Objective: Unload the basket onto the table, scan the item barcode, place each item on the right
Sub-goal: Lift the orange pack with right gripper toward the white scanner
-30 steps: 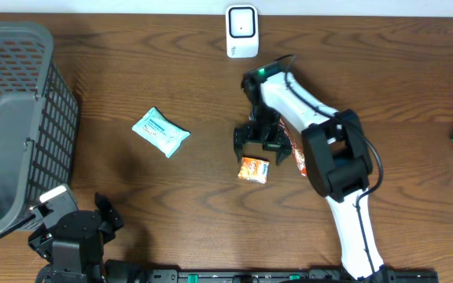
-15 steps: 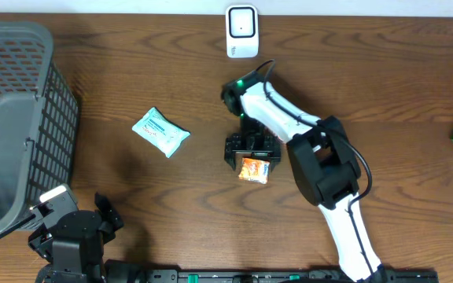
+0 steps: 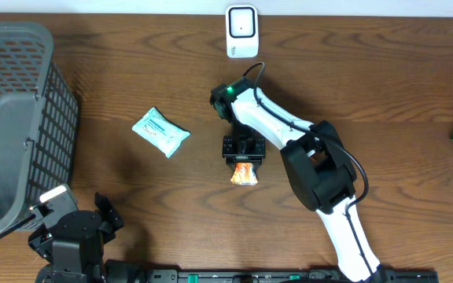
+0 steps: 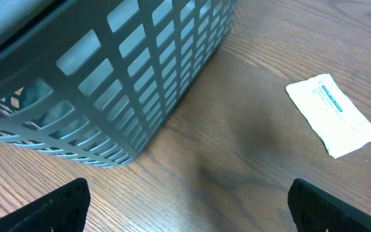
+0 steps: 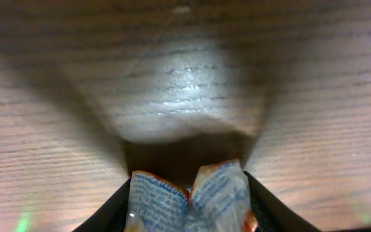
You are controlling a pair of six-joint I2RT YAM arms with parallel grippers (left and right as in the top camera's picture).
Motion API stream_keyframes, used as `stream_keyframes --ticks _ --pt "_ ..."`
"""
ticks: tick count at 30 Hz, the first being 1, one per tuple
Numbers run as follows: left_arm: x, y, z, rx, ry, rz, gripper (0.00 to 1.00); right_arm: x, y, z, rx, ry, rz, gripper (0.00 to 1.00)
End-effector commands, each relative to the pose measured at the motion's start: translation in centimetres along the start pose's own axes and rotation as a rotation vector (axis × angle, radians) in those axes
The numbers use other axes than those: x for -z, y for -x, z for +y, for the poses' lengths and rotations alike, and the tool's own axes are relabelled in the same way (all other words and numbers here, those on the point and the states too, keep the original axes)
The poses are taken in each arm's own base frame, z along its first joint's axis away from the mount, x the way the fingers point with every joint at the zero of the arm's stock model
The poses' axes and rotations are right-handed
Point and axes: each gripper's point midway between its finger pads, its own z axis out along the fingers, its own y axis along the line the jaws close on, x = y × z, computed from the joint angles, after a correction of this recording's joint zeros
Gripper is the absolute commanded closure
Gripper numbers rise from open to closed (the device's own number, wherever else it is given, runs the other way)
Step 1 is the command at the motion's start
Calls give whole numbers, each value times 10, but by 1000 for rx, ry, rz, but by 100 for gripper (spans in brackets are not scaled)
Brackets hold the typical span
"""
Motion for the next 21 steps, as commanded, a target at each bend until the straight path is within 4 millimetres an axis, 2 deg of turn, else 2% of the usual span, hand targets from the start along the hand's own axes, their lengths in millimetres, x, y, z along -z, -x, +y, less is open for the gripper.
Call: stream_keyframes --ticks 1,5,9,10,11,12,13,17,21 --pt "0 0 2 7 10 -2 2 -15 37 -17 8 -95 -112 52" --pt "0 0 2 7 10 -2 2 4 73 -10 81 -28 -229 44" --pt "0 0 2 7 10 -2 3 19 110 -5 133 41 -346 43" --pt "0 0 2 7 10 -2 2 22 116 -6 137 51 -365 39" --pt "0 0 2 7 10 -2 2 24 121 -8 144 57 -378 26" --pt "0 0 2 7 10 -2 2 24 124 -10 154 58 -383 11" --pt "0 0 2 7 10 -2 2 25 126 -13 167 56 -384 1" --pt "0 0 2 7 10 -2 2 29 124 -17 177 48 -374 1" --pt "0 0 2 7 10 -2 2 30 122 -11 182 61 -373 1"
